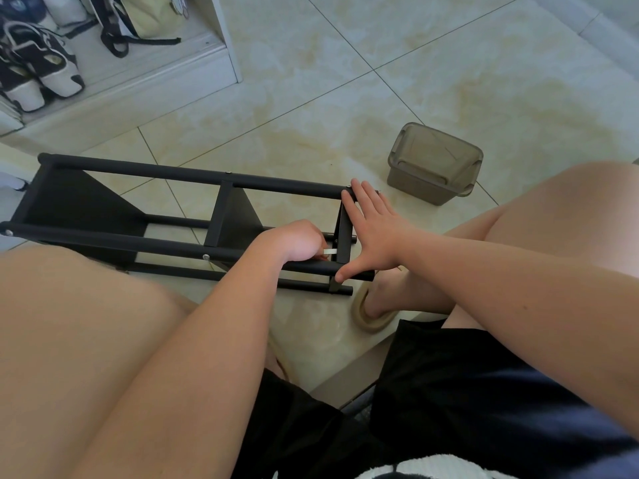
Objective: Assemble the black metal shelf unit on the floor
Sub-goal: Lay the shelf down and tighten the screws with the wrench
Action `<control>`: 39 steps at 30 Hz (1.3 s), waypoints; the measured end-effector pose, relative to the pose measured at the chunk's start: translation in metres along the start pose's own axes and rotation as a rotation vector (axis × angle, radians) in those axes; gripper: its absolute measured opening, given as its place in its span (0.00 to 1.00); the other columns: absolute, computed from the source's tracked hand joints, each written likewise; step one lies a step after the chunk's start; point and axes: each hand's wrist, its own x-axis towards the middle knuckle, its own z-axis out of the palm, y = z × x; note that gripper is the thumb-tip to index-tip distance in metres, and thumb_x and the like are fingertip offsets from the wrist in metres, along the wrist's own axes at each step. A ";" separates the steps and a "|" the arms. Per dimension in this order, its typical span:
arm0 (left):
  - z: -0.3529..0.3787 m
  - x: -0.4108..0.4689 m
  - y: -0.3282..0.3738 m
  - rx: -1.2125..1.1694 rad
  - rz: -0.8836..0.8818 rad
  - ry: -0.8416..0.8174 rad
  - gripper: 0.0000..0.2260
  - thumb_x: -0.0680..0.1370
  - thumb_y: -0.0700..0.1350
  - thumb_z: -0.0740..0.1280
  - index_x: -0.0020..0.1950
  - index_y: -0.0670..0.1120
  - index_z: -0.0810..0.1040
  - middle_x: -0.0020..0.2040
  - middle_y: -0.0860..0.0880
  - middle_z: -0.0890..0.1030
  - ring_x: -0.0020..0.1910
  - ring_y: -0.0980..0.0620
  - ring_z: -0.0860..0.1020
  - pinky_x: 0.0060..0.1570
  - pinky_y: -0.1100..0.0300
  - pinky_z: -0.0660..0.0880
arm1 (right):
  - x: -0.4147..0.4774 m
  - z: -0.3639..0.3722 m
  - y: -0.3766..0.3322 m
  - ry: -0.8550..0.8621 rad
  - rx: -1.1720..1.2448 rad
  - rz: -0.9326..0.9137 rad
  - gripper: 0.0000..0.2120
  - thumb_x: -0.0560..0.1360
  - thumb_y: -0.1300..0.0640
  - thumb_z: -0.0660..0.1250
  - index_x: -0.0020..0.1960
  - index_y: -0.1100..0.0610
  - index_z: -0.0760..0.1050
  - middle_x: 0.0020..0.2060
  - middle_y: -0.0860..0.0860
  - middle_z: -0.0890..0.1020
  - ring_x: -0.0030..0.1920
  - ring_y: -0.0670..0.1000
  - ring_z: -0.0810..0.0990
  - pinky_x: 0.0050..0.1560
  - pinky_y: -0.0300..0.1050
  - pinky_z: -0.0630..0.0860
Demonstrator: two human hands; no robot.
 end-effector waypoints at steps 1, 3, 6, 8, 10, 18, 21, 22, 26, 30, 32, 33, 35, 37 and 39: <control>0.000 0.000 0.000 0.008 -0.002 -0.003 0.12 0.80 0.39 0.61 0.58 0.39 0.81 0.59 0.39 0.81 0.51 0.43 0.77 0.59 0.49 0.73 | 0.000 0.000 0.000 0.000 -0.001 0.000 0.74 0.57 0.15 0.62 0.80 0.59 0.28 0.78 0.59 0.29 0.78 0.59 0.28 0.79 0.57 0.35; 0.001 0.001 -0.001 0.020 -0.012 -0.010 0.12 0.80 0.38 0.61 0.58 0.38 0.81 0.58 0.39 0.81 0.48 0.45 0.74 0.59 0.49 0.73 | 0.000 0.000 0.000 0.000 0.001 0.001 0.74 0.57 0.15 0.62 0.80 0.59 0.28 0.78 0.59 0.29 0.78 0.59 0.28 0.79 0.57 0.34; 0.002 0.000 0.001 0.039 -0.026 -0.024 0.12 0.80 0.39 0.61 0.58 0.40 0.81 0.52 0.43 0.78 0.47 0.45 0.72 0.56 0.50 0.72 | 0.000 0.000 0.000 0.003 0.003 0.004 0.74 0.56 0.15 0.61 0.80 0.59 0.28 0.78 0.59 0.29 0.78 0.59 0.28 0.79 0.57 0.35; 0.004 0.000 0.002 0.039 -0.043 -0.007 0.12 0.80 0.40 0.60 0.57 0.40 0.81 0.50 0.43 0.80 0.46 0.44 0.76 0.55 0.49 0.74 | 0.000 0.000 -0.001 0.007 0.005 0.006 0.74 0.56 0.15 0.62 0.80 0.59 0.29 0.78 0.59 0.29 0.78 0.59 0.28 0.80 0.57 0.35; 0.007 -0.002 0.004 0.068 -0.080 0.038 0.10 0.79 0.38 0.58 0.44 0.41 0.77 0.40 0.44 0.77 0.39 0.45 0.75 0.42 0.53 0.74 | 0.000 0.001 -0.001 0.003 0.012 0.010 0.74 0.57 0.16 0.63 0.80 0.59 0.29 0.78 0.59 0.29 0.78 0.59 0.28 0.80 0.57 0.35; -0.008 -0.007 -0.020 -0.058 -0.202 0.618 0.11 0.80 0.41 0.60 0.59 0.48 0.77 0.56 0.46 0.77 0.56 0.44 0.72 0.49 0.51 0.67 | 0.009 -0.014 0.003 0.011 0.023 0.003 0.73 0.59 0.21 0.70 0.81 0.59 0.32 0.79 0.60 0.31 0.79 0.59 0.30 0.80 0.56 0.36; -0.023 -0.008 -0.041 -0.141 -0.206 0.839 0.12 0.81 0.43 0.61 0.62 0.48 0.78 0.59 0.45 0.76 0.58 0.43 0.71 0.48 0.53 0.65 | 0.019 -0.025 0.009 0.007 0.015 -0.004 0.71 0.60 0.23 0.71 0.82 0.59 0.34 0.79 0.60 0.33 0.80 0.59 0.32 0.80 0.55 0.37; -0.027 -0.008 -0.049 -0.151 -0.225 0.866 0.12 0.81 0.43 0.61 0.62 0.47 0.78 0.59 0.45 0.76 0.58 0.43 0.71 0.47 0.53 0.66 | 0.022 -0.028 0.011 0.007 0.015 -0.004 0.70 0.62 0.24 0.72 0.82 0.59 0.35 0.80 0.59 0.33 0.80 0.59 0.32 0.80 0.55 0.37; -0.042 -0.008 -0.073 -0.281 -0.238 0.902 0.08 0.81 0.41 0.60 0.59 0.45 0.76 0.49 0.47 0.77 0.48 0.47 0.75 0.43 0.52 0.72 | 0.037 -0.042 0.026 0.001 0.041 0.034 0.61 0.69 0.31 0.73 0.83 0.57 0.38 0.82 0.54 0.38 0.81 0.55 0.37 0.79 0.56 0.39; -0.052 -0.004 -0.092 -0.362 -0.268 0.923 0.07 0.81 0.41 0.61 0.58 0.45 0.76 0.52 0.46 0.77 0.47 0.46 0.77 0.45 0.51 0.74 | 0.053 -0.053 0.041 0.032 0.049 0.068 0.51 0.75 0.38 0.71 0.83 0.56 0.44 0.82 0.53 0.46 0.82 0.55 0.43 0.80 0.58 0.42; -0.054 -0.001 -0.104 -0.336 -0.312 0.844 0.06 0.82 0.42 0.59 0.56 0.46 0.74 0.47 0.47 0.78 0.47 0.46 0.75 0.55 0.49 0.71 | 0.059 -0.059 0.044 0.057 0.033 0.081 0.45 0.77 0.43 0.70 0.83 0.56 0.48 0.82 0.54 0.50 0.82 0.56 0.47 0.80 0.58 0.44; -0.054 0.000 -0.109 -0.291 -0.329 0.807 0.06 0.82 0.42 0.58 0.56 0.47 0.73 0.44 0.49 0.76 0.47 0.46 0.73 0.61 0.48 0.67 | 0.062 -0.061 0.044 0.072 0.021 0.084 0.42 0.78 0.46 0.69 0.83 0.56 0.49 0.82 0.54 0.52 0.81 0.56 0.49 0.80 0.58 0.45; -0.053 0.004 -0.112 -0.209 -0.321 0.759 0.06 0.82 0.42 0.57 0.56 0.48 0.72 0.39 0.51 0.75 0.46 0.46 0.73 0.67 0.46 0.62 | 0.065 -0.061 0.038 0.107 -0.004 0.081 0.38 0.79 0.52 0.66 0.82 0.56 0.51 0.81 0.56 0.53 0.81 0.58 0.50 0.80 0.58 0.45; -0.050 0.006 -0.109 -0.189 -0.272 0.746 0.05 0.83 0.43 0.57 0.55 0.48 0.73 0.38 0.51 0.75 0.43 0.49 0.74 0.70 0.45 0.60 | 0.068 -0.056 0.025 0.160 -0.043 0.027 0.38 0.78 0.55 0.65 0.82 0.55 0.51 0.82 0.56 0.50 0.81 0.59 0.46 0.80 0.58 0.43; -0.046 0.008 -0.106 -0.209 -0.245 0.747 0.05 0.84 0.43 0.57 0.53 0.49 0.72 0.38 0.52 0.75 0.38 0.54 0.71 0.72 0.44 0.59 | 0.071 -0.050 0.007 0.194 -0.058 -0.087 0.37 0.79 0.52 0.66 0.82 0.54 0.53 0.82 0.55 0.50 0.82 0.58 0.45 0.79 0.58 0.41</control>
